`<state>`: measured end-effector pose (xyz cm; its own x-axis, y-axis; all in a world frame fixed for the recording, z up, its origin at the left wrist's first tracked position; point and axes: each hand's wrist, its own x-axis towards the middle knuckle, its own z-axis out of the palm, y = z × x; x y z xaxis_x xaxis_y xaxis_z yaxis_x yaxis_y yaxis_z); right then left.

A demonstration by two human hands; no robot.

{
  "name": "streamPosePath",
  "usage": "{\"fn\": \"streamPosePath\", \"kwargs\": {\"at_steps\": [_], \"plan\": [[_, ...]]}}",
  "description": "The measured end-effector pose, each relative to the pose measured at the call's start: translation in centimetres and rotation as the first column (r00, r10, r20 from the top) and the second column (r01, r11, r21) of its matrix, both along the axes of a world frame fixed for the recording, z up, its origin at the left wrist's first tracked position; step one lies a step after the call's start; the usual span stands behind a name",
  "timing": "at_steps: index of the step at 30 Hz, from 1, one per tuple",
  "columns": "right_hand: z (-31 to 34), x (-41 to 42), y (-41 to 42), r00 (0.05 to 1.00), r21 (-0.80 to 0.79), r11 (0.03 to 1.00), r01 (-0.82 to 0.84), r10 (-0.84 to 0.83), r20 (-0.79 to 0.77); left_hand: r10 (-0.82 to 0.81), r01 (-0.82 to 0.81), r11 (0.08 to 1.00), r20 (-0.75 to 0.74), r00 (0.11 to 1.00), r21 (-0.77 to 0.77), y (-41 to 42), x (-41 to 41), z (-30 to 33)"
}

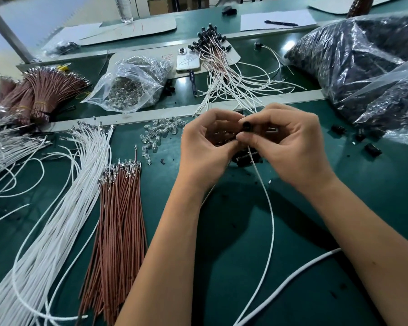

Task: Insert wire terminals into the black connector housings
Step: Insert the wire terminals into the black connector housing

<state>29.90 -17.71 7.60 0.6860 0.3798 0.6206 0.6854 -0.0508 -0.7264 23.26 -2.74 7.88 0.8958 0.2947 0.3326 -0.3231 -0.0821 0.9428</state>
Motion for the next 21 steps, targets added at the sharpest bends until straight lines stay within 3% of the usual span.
{"fn": "streamPosePath", "kwargs": {"at_steps": [8, 13, 15, 18, 21], "plan": [[0.5, -0.4, 0.1, 0.995, -0.016, 0.999, -0.037, 0.039, 0.089, -0.002, 0.004, 1.000, 0.080, 0.997, -0.028, 0.4, -0.1, 0.2], [0.8, -0.7, 1.3, 0.995, -0.010, 0.999, 0.043, -0.044, -0.087, 0.139, -0.145, 0.979, -0.052, 0.989, -0.142, 1.1, -0.3, 0.7], [1.6, 0.1, 3.0, 0.988, -0.131, 0.982, 0.139, -0.146, -0.045, 0.283, -0.312, 0.912, -0.141, 0.949, -0.266, 2.1, -0.3, 0.8], [3.5, 2.5, 7.2, 0.982, -0.380, 0.906, 0.187, -0.178, 0.059, 0.470, -0.546, 0.712, -0.278, 0.838, -0.441, 3.7, -0.1, 0.4], [4.4, 5.2, 11.8, 0.988, -0.646, 0.748, 0.153, -0.117, 0.098, 0.583, -0.697, 0.597, -0.383, 0.717, -0.397, 4.6, 0.0, -0.2]]}}
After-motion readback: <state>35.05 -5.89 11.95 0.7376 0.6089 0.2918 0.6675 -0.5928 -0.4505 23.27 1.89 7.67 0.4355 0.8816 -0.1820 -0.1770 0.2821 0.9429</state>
